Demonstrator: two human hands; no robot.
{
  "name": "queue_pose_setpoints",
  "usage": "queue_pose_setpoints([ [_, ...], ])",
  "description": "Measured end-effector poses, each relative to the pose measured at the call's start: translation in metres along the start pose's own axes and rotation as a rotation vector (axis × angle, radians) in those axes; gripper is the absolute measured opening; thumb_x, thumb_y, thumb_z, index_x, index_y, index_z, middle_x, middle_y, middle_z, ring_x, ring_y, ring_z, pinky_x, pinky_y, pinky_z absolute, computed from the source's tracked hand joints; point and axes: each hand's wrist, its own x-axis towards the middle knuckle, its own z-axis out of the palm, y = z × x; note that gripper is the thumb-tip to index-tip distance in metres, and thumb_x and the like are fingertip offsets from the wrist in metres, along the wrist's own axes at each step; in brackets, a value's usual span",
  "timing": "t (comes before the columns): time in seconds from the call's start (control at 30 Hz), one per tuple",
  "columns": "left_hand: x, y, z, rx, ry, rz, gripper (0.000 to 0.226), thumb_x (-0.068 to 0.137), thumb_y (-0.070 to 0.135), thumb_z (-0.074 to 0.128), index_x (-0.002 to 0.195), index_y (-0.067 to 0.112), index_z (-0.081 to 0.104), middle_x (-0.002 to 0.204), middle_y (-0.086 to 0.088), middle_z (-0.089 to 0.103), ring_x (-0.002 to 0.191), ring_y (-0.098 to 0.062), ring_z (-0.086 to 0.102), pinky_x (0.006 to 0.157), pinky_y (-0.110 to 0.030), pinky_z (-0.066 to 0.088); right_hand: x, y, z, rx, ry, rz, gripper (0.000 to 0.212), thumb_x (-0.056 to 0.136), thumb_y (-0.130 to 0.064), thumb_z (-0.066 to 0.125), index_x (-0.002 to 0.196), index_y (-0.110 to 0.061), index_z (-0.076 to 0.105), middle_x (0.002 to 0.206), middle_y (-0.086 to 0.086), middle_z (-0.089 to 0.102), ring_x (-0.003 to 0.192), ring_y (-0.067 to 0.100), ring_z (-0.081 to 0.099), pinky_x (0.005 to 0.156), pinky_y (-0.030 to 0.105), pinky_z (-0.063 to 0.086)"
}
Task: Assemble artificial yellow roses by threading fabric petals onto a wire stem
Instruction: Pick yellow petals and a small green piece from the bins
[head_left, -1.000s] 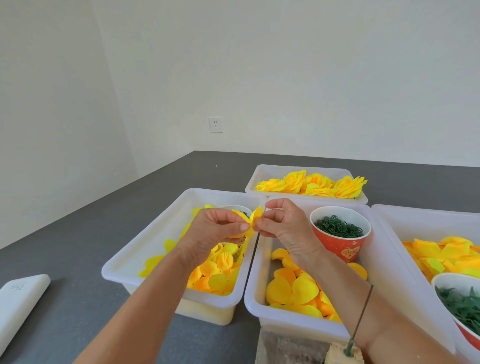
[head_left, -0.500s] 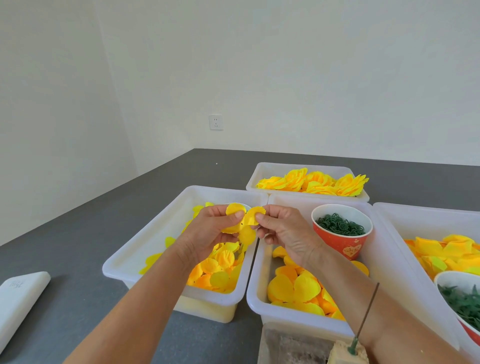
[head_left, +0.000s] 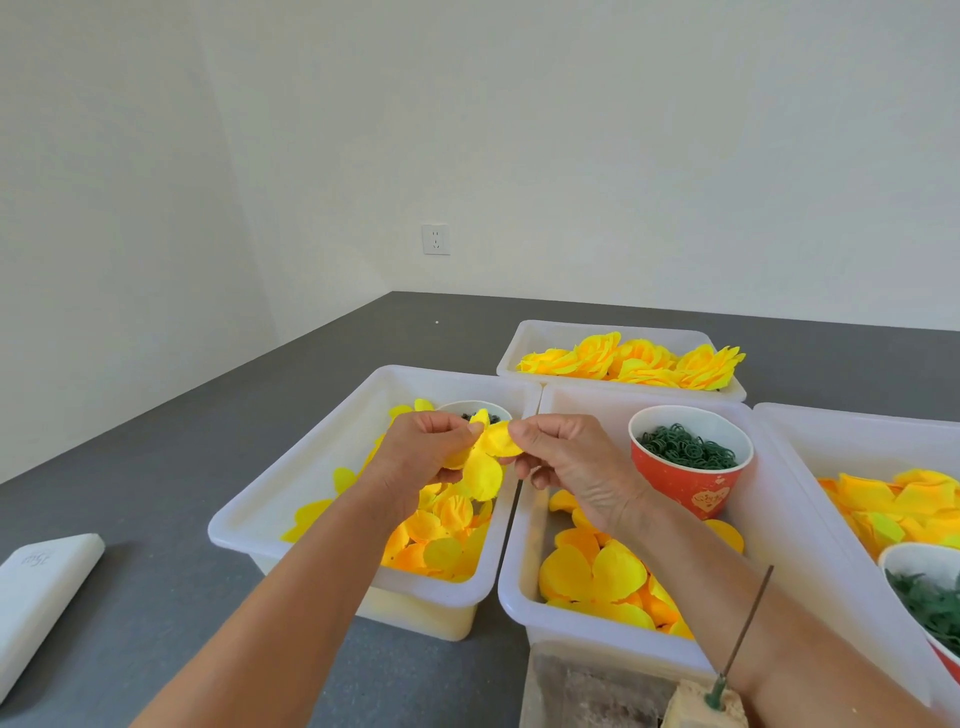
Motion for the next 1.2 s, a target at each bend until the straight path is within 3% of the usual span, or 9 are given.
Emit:
queue_pose_setpoints([
  [0.2, -0.0059, 0.0065, -0.0025, -0.23, -0.295, 0.034, 0.012, 0.074, 0.017, 0.064, 0.062, 0.014, 0.066, 0.06, -0.002, 0.061, 0.054, -0.012, 0.055, 0.052, -0.022, 0.048, 0.0015, 0.0078, -0.0023, -0.219, 0.163, 0.043, 0.024, 0.082, -0.022, 0.069, 0.062, -0.01, 0.067, 0.052, 0.001, 0.061, 0.049, 0.008, 0.05, 0.052, 0.021, 0.042],
  [0.4, -0.0013, 0.0015, 0.0003, -0.024, -0.057, -0.002, 0.011, 0.086, 0.009, 0.064, 0.075, 0.01, 0.063, 0.065, -0.006, 0.057, 0.058, -0.015, 0.051, 0.055, -0.022, 0.045, 0.0037, 0.0044, -0.0039, -0.086, 0.121, 0.044, 0.012, 0.084, -0.011, 0.067, 0.073, -0.007, 0.069, 0.054, -0.002, 0.065, 0.05, 0.004, 0.057, 0.05, 0.016, 0.047],
  [0.47, -0.0021, 0.0018, -0.0003, -0.058, -0.049, 0.034, 0.006, 0.085, 0.015, 0.065, 0.082, 0.011, 0.067, 0.069, -0.003, 0.061, 0.061, -0.014, 0.054, 0.053, -0.021, 0.047, 0.0038, 0.0056, -0.0041, -0.092, 0.167, 0.041, 0.013, 0.082, -0.01, 0.069, 0.071, -0.004, 0.068, 0.053, 0.0, 0.063, 0.049, 0.008, 0.055, 0.051, 0.021, 0.046],
  [0.57, -0.0037, 0.0024, 0.0006, -0.056, -0.14, 0.117, 0.029, 0.074, 0.034, 0.07, 0.096, 0.014, 0.07, 0.081, 0.003, 0.067, 0.068, -0.007, 0.06, 0.06, -0.021, 0.049, 0.0026, 0.0074, -0.0065, -0.16, 0.245, 0.041, 0.018, 0.078, -0.013, 0.074, 0.07, 0.002, 0.066, 0.052, 0.002, 0.059, 0.05, 0.011, 0.049, 0.054, 0.026, 0.043],
  [0.7, -0.0049, -0.0004, 0.0033, 0.137, -0.184, 0.171, 0.007, 0.073, 0.018, 0.077, 0.075, 0.021, 0.071, 0.062, 0.011, 0.061, 0.054, 0.0, 0.051, 0.052, -0.013, 0.041, 0.0035, 0.0078, -0.0061, -0.219, 0.266, -0.013, 0.025, 0.075, -0.02, 0.076, 0.063, -0.002, 0.065, 0.045, -0.006, 0.052, 0.046, 0.005, 0.044, 0.048, 0.019, 0.038],
  [0.8, -0.0041, -0.0013, 0.0039, 0.157, -0.144, 0.178, 0.011, 0.078, 0.014, 0.073, 0.07, 0.016, 0.066, 0.053, 0.008, 0.056, 0.047, -0.004, 0.047, 0.045, -0.015, 0.04, 0.0029, 0.0066, -0.0019, -0.157, 0.228, -0.034, 0.032, 0.077, -0.032, 0.073, 0.057, -0.008, 0.062, 0.045, -0.005, 0.056, 0.045, 0.006, 0.047, 0.045, 0.018, 0.043],
  [0.9, -0.0028, 0.0, 0.0046, 0.097, -0.024, 0.216, 0.011, 0.081, 0.011, 0.07, 0.073, 0.011, 0.063, 0.054, 0.0, 0.053, 0.046, -0.009, 0.045, 0.044, -0.017, 0.039, 0.0014, 0.0045, -0.0001, -0.188, 0.162, 0.017, 0.046, 0.067, -0.051, 0.072, 0.067, -0.005, 0.069, 0.054, -0.004, 0.063, 0.05, 0.006, 0.052, 0.049, 0.018, 0.046],
  [1.03, -0.0019, 0.0028, 0.0019, -0.082, 0.045, 0.214, 0.006, 0.084, 0.011, 0.067, 0.078, 0.011, 0.064, 0.064, -0.01, 0.06, 0.056, -0.022, 0.052, 0.057, -0.03, 0.046, 0.0002, 0.0039, -0.0021, -0.22, 0.112, 0.04, 0.022, 0.071, -0.035, 0.078, 0.074, -0.014, 0.074, 0.062, -0.004, 0.068, 0.055, 0.005, 0.053, 0.049, 0.019, 0.045],
  [1.2, -0.0025, 0.0051, -0.0011, -0.254, -0.06, 0.232, 0.008, 0.083, 0.005, 0.063, 0.077, 0.01, 0.06, 0.061, 0.0, 0.061, 0.055, -0.014, 0.055, 0.061, -0.029, 0.045, 0.0004, 0.001, -0.0006, -0.132, 0.147, 0.09, 0.022, 0.08, -0.028, 0.072, 0.081, -0.005, 0.07, 0.059, 0.0, 0.062, 0.045, 0.005, 0.048, 0.043, 0.019, 0.039],
])
